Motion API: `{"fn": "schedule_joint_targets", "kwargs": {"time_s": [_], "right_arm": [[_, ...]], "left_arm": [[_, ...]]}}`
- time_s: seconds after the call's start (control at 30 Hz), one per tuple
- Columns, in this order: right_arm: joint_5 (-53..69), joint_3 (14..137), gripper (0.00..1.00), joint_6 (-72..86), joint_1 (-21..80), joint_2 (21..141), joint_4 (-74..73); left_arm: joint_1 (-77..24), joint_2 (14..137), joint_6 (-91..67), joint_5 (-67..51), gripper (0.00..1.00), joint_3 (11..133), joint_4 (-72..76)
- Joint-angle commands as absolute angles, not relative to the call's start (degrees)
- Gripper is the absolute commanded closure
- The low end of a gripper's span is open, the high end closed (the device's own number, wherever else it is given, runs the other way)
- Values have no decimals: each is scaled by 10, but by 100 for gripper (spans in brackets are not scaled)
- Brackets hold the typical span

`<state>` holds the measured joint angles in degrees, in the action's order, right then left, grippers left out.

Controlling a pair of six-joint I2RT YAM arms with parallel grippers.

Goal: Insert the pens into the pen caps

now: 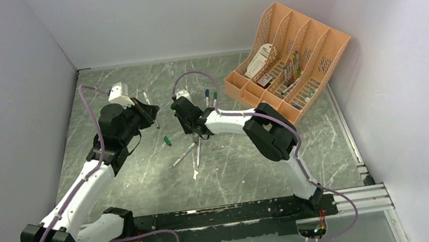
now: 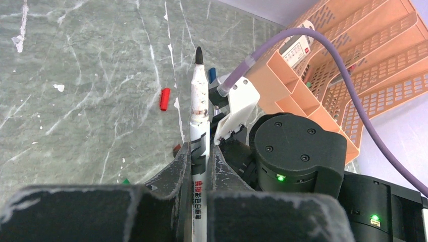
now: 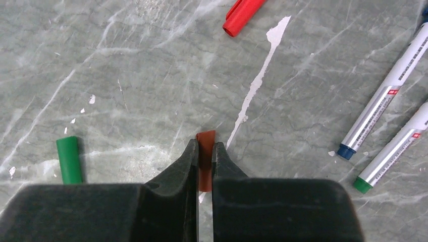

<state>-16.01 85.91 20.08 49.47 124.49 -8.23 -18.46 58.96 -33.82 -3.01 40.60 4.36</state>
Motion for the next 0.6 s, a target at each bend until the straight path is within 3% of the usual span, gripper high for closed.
{"fn": "schedule_joint_targets", "kwargs": {"time_s": [0.0,0.13,0.27,0.4,0.57], "right_arm": [[-115,819,100,219,485,1216,-85],[-64,730,100,254,456,1100,13],[0,603,100,299,406,945,165],[112,467,100,390,334,819,364],[138,360,100,481,277,718,549]], "left_arm": [[-180,587,-333,-56,93,403,64],[-180,599,-343,-172,93,370,171],[-184,644,-428,-293,93,318,374],[-221,702,-513,-328,93,290,568],[-309,773,-544,-331,93,312,702]]}}
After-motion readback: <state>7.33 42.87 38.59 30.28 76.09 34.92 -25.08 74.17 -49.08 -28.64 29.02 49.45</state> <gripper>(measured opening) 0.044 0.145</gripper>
